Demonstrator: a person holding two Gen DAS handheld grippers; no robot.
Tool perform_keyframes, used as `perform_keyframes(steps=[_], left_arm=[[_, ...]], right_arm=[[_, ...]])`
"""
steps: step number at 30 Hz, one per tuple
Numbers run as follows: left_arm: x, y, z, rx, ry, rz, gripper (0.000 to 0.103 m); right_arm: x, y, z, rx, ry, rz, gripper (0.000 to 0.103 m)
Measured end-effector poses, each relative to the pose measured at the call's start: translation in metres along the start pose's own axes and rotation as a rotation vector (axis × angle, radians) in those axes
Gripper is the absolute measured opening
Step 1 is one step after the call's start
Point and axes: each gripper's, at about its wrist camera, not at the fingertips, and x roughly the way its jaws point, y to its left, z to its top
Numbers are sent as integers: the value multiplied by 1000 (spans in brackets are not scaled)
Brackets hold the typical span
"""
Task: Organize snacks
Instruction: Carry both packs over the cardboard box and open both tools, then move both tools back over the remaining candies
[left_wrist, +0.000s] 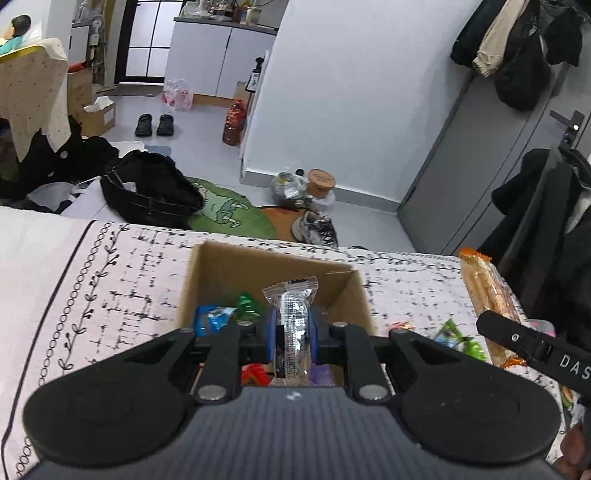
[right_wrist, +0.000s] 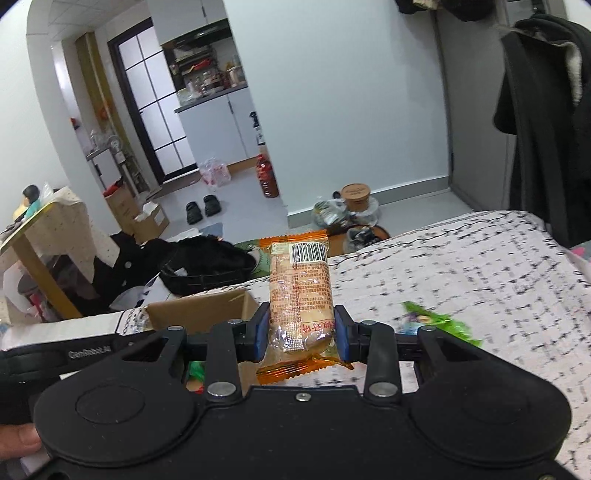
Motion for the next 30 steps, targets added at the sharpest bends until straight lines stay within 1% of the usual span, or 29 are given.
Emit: perform_keyframes(steps=[4,12,14,16,18,23,24,26,28,30], left_arm=[[4,15,-1,-43,10,19,18],[-4,31,-4,-92,-3,43,29],[-8,34,-4,-98,-11,50,40],[-13,36,-4,-103,-16,59,46],[-17,38,-4,-99,-22,58,50],[-21,41,-2,-106,-35,54,63],[-21,41,-3,-107,-34,59,64],[-18,41,-2,-112,-23,61,65],[-18,42,-3,-115,-22,70,66],[-17,42,-4,-116,-17,66,68]], right_arm=[[8,16,-1,-11,11,17,34],[20,37,-5,-23,36,51,34],[22,44,-6,-24,40,60,34],[24,50,-7,-19,45,71,34],[25,55,-8,-13,43,78,34],[30,64,-6,-4,33,95,35],[30,66,-5,-13,35,110,37],[32,72,-6,-54,50,148,47],[30,73,-6,-69,45,121,64],[26,67,-7,-64,39,106,66]])
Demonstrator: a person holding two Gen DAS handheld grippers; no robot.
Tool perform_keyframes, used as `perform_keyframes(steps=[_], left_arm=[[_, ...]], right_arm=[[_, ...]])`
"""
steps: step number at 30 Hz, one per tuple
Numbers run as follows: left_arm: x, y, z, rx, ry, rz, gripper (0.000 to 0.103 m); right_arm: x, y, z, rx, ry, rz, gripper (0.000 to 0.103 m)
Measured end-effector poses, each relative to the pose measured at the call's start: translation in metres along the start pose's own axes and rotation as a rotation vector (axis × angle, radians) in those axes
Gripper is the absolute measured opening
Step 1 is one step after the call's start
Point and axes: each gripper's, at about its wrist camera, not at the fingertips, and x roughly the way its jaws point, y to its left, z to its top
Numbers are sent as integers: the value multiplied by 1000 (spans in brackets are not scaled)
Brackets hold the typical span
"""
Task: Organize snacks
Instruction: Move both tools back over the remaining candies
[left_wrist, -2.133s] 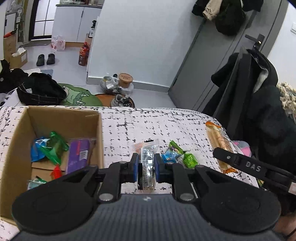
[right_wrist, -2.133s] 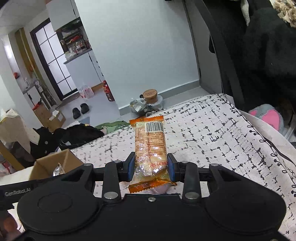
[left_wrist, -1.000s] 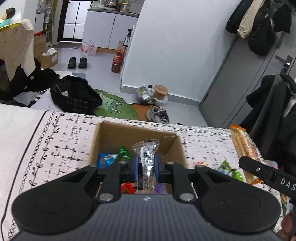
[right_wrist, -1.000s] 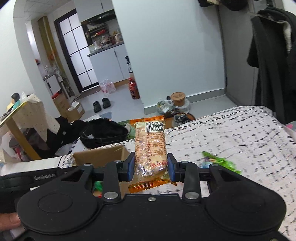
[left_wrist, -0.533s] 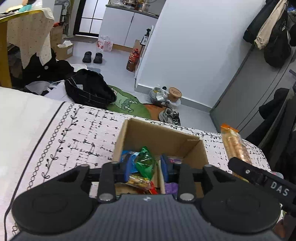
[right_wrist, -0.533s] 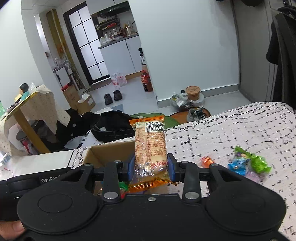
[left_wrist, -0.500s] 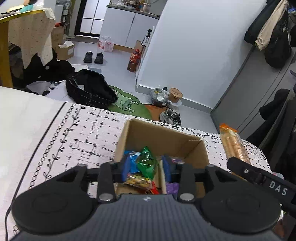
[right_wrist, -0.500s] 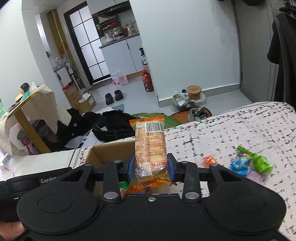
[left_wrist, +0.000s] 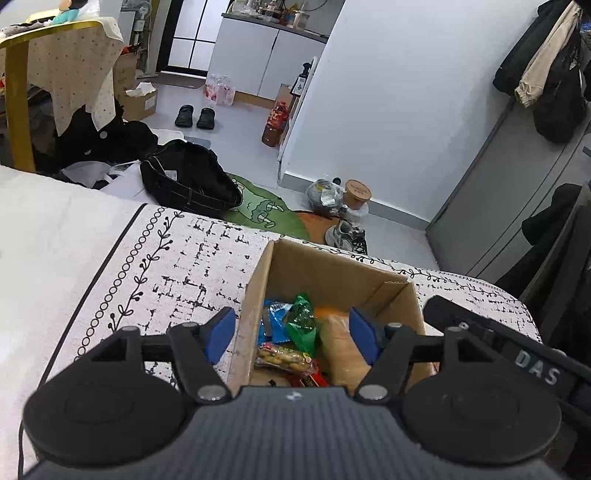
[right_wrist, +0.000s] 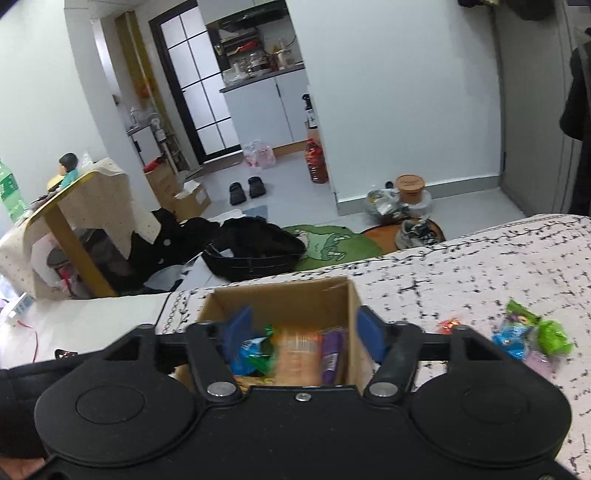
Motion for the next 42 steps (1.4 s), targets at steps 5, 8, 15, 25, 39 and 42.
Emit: perform_keyframes(steps=[5,8,15,25,39,42], left_arm=[[-1,-8,-2,24,7,-10,71],[0,-16,-4,38,17,-20,75],[4,-41,-12,75,59,-45,81],[1,-78,-19,136,78,-96,90],[2,-135,-35,268,93,-167,98],[6,-145,-39,295,104,-169,98]], right_arm=[[-10,-18,-4,32,21,-28,69],[-18,-29,-5,35,18,-50,76],[-35,-56,-4,51,27,-105,83],[-59,-88,-2,51,18,-170,95],[-90,-144,-9,90,23,-242,97],[-91,-154,-10,105,26,-251,97]])
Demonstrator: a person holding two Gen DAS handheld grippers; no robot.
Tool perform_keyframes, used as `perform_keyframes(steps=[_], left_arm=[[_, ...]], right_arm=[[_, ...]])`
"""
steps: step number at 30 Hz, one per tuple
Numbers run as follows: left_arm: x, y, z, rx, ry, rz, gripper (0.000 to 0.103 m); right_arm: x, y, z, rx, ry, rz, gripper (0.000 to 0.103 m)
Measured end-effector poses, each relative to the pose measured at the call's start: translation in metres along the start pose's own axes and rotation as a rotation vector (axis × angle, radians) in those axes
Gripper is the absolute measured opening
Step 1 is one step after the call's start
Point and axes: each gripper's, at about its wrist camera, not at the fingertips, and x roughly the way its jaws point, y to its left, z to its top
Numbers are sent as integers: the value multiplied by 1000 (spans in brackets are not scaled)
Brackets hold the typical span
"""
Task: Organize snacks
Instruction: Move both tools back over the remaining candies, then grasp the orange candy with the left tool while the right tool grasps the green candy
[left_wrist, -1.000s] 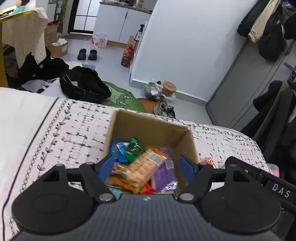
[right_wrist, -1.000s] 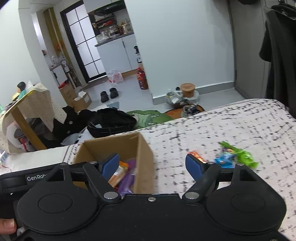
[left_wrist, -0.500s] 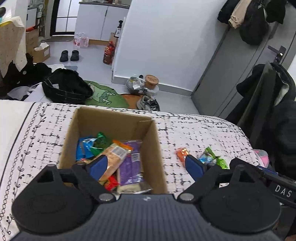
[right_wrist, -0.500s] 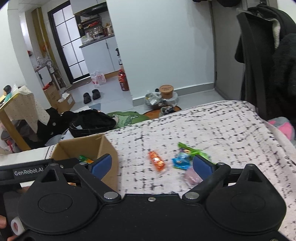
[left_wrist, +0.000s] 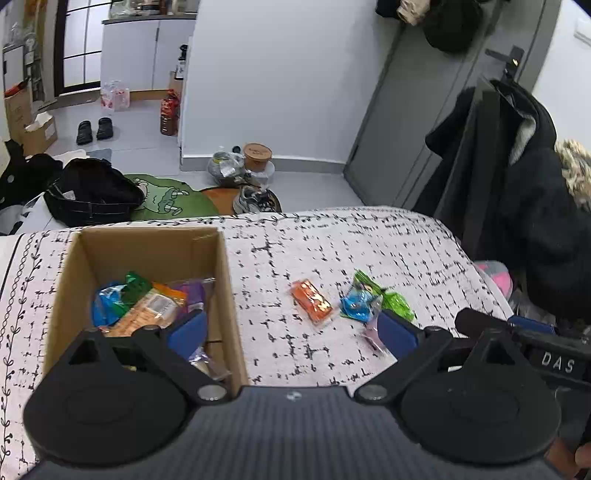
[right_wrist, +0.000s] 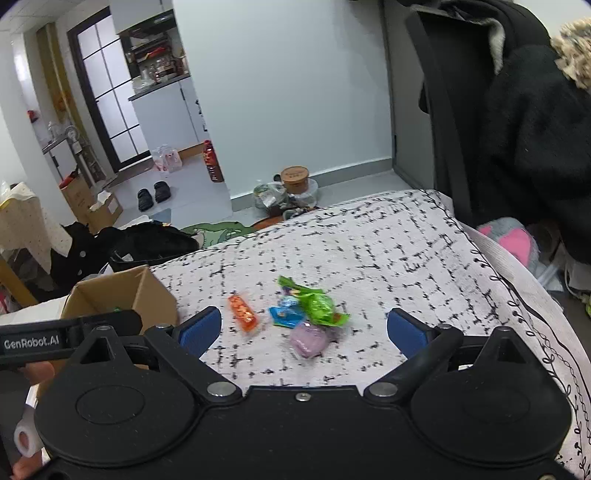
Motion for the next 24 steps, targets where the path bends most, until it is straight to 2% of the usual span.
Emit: perform_keyframes(steps=[5,12,18,24], left_arm=[[8,-11,2,18,8,-11,98],[26,-26,9,2,0,-17,97],[46,-38,14,-33,15,-33,95],[68,-40,13,-57,43,-23,84]], right_arm=[[6,-14,1,27,31,-8,91],[18,-19,14,-34,60,7,83],[36,-23,18,-49,102,6,69],[57,-30,20,-30,138,9,60]])
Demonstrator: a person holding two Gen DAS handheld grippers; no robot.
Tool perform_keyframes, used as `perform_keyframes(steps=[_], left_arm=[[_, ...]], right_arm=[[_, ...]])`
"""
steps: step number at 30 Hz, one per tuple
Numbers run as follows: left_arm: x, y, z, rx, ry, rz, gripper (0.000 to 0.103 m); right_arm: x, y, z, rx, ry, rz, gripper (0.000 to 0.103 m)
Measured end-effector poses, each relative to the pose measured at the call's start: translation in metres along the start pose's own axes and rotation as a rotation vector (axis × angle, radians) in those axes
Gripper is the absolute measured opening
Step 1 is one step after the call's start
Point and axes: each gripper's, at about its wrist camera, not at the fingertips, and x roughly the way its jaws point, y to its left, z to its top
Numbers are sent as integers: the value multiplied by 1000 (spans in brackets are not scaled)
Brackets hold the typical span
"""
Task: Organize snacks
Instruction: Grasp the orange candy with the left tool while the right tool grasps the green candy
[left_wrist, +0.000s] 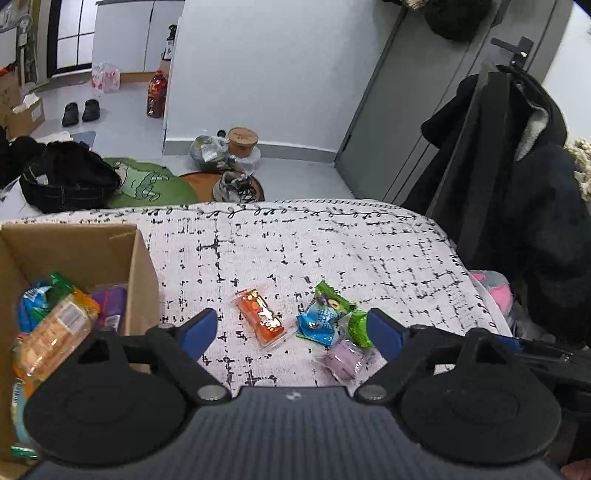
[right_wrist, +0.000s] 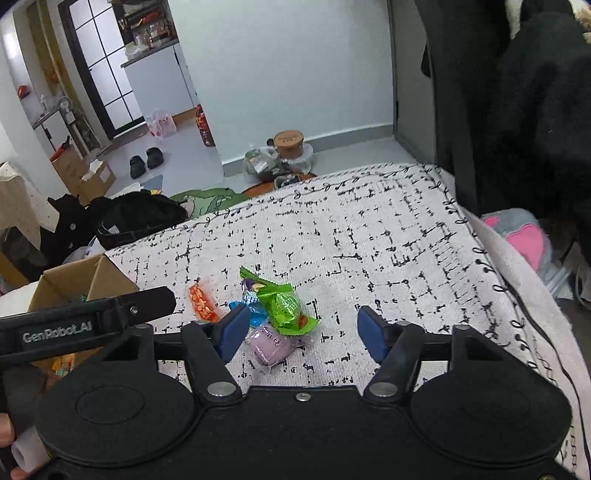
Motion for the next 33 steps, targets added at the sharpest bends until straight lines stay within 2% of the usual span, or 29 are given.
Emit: perform_keyframes(steps=[2,4,8,20,24,27,28,30,32,33], left_arm=[[10,4,0,-27,23,2,73],[17,8,0,-48,40,5,66],[30,15,2,-70,56,25,58],[76,27,14,-143,149,57,43],[90,30,12,-142,182,55,40],[100,33,10,-145,219,57,36],[102,34,10,-142,225,62,34],[105,35,12,-134,226,63,30],[108,39,15,-141,236,67,19],[109,41,17,-147,245,60,19]], right_arm=[[7,0,0,-1,12,4,57],[15,-1,0,13,28,12,53],[27,-1,0,26,51,23,53],[65,1,9,33,114,55,50],[79,4,10,15,148,59,45],[89,8,8,-18,167,54,36],[93,9,7,-23,170,42,32],[94,9,7,-18,164,27,31],[95,7,7,-9,164,23,31],[94,8,7,-6,164,21,30]])
